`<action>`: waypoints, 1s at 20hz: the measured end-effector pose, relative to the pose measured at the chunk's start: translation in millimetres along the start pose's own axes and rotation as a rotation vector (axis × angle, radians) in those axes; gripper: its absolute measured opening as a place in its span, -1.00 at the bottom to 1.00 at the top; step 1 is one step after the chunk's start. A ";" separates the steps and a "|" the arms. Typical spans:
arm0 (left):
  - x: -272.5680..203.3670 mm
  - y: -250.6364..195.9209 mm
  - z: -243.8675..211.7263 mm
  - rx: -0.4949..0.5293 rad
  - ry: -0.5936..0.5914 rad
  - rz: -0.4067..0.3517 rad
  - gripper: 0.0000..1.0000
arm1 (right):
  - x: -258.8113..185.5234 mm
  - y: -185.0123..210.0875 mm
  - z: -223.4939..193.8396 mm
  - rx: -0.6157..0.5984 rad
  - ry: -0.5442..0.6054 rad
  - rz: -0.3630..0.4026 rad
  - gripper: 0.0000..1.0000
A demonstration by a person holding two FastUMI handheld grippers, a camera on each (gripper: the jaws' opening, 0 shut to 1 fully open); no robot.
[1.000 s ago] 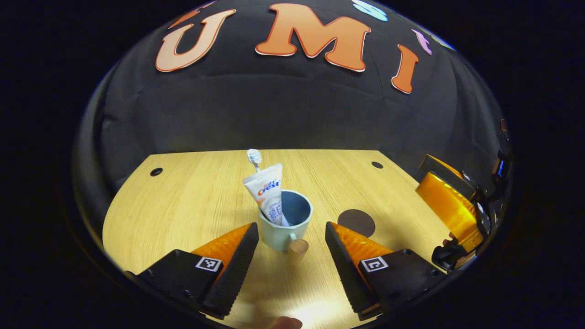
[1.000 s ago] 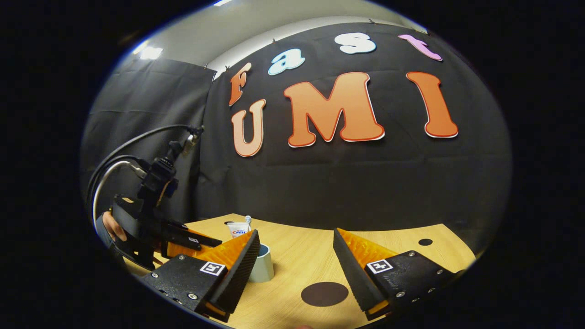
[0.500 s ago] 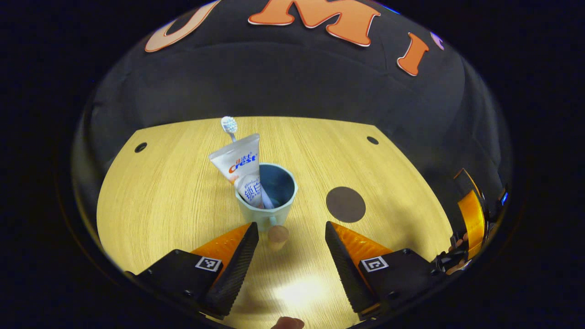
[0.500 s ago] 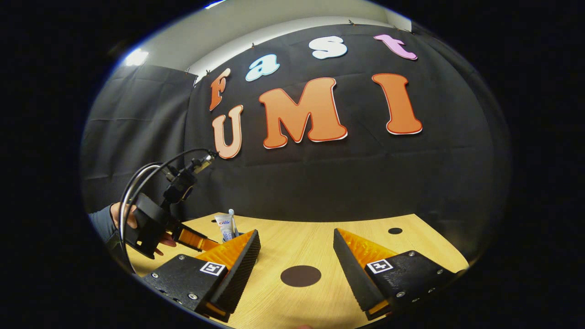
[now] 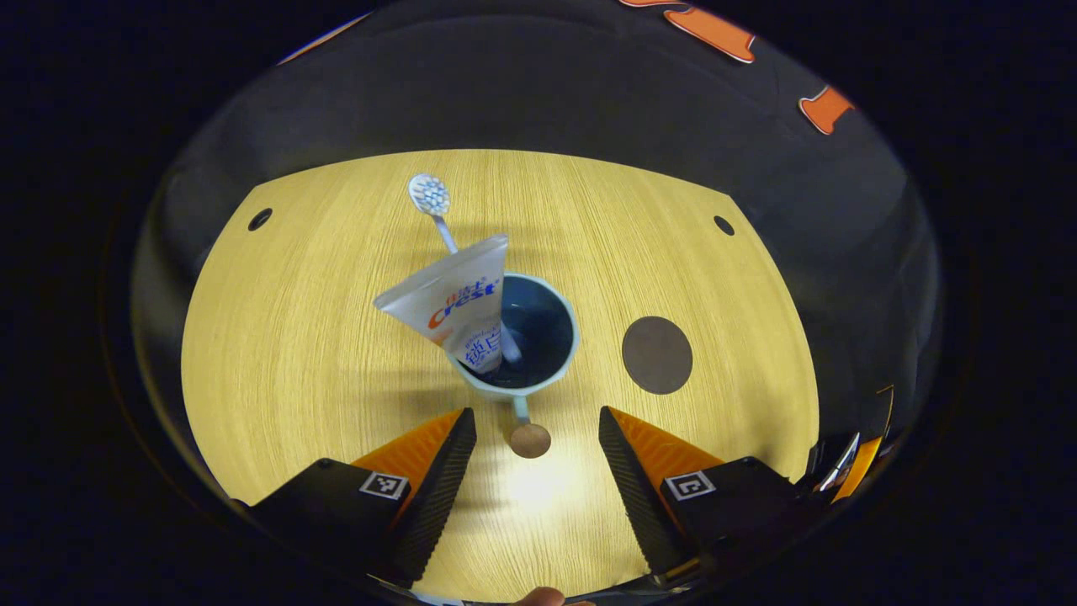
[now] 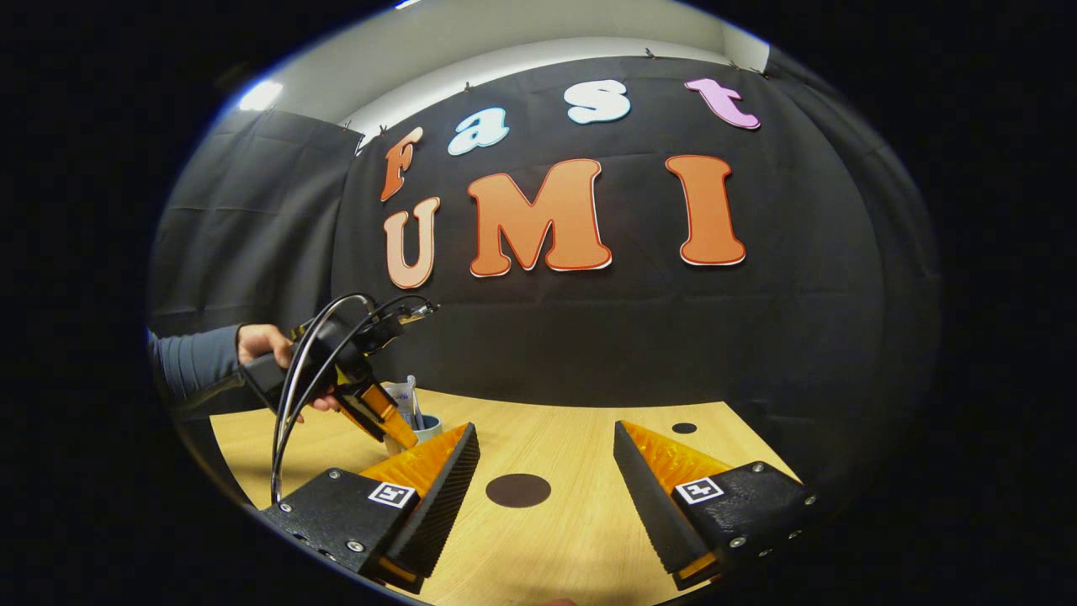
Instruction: Put the toothbrush and toothpaste on the desktop into the cup, then pick up the cup and place it on the coaster on the desktop.
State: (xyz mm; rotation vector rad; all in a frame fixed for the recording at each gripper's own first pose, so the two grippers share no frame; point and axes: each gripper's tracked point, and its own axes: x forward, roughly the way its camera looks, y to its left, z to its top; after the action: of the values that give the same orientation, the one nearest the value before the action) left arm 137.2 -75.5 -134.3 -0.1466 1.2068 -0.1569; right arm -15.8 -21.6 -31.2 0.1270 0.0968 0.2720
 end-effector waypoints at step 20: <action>36.4 16.0 0.9 -0.040 0.177 0.134 -0.34 | -9.1 -20.5 5.2 0.052 -0.023 -0.033 0.93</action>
State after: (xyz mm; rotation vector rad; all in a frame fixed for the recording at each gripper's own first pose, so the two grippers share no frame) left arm 151.3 -67.0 -170.5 -0.0874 1.3928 -0.0285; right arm -18.6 -44.3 -28.2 0.1800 0.0826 0.2352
